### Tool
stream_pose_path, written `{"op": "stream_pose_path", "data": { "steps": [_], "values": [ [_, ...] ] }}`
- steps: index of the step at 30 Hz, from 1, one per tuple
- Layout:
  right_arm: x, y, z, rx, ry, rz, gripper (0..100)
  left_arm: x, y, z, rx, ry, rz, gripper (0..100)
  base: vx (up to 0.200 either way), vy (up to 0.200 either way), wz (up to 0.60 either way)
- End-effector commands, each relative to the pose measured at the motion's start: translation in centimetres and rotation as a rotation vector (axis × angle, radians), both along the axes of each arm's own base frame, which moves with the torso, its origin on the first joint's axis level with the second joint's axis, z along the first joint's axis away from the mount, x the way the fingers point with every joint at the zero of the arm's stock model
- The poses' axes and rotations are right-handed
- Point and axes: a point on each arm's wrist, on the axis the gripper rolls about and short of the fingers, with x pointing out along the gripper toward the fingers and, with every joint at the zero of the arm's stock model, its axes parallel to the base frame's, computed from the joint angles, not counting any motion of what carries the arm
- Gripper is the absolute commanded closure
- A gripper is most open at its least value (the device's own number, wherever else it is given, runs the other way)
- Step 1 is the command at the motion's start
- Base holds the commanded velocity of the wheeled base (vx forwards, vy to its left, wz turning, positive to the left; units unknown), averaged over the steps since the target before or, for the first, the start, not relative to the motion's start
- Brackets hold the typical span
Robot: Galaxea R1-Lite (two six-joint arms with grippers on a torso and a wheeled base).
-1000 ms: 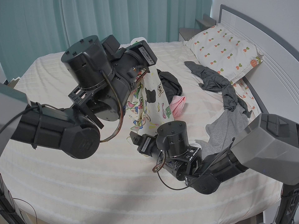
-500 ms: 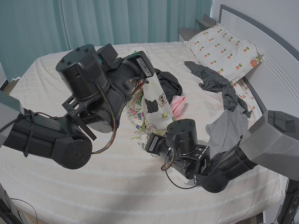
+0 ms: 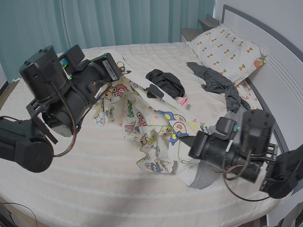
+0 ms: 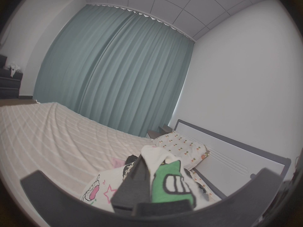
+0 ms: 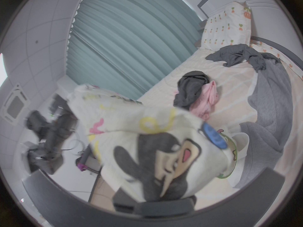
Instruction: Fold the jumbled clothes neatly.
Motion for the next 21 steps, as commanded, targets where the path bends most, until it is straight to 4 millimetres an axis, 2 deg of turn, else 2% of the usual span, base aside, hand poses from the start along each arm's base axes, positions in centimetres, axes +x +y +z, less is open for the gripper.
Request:
{"op": "stream_pose_path", "data": {
  "steps": [1,6,13,21],
  "values": [
    [-5.3,-7.0,4.5,0.138,-0.120,0.116,100,-2.2,3.7,0.6,0.046,-0.018,0.076,100,0.000,0.000,0.00],
    [-6.3,-8.3,6.0,0.187,-0.179,0.169,100,-2.9,3.9,-0.6,0.075,0.017,0.068,100,0.000,0.000,0.00],
    [-6.1,-8.5,6.2,0.190,-0.183,0.182,100,-3.5,4.4,0.0,0.060,-0.002,0.072,100,0.000,0.000,0.00],
    [-6.1,-8.5,6.2,0.192,-0.181,0.217,100,-3.8,4.6,0.1,0.056,-0.005,0.073,100,0.000,0.200,0.00]
  ]
}}
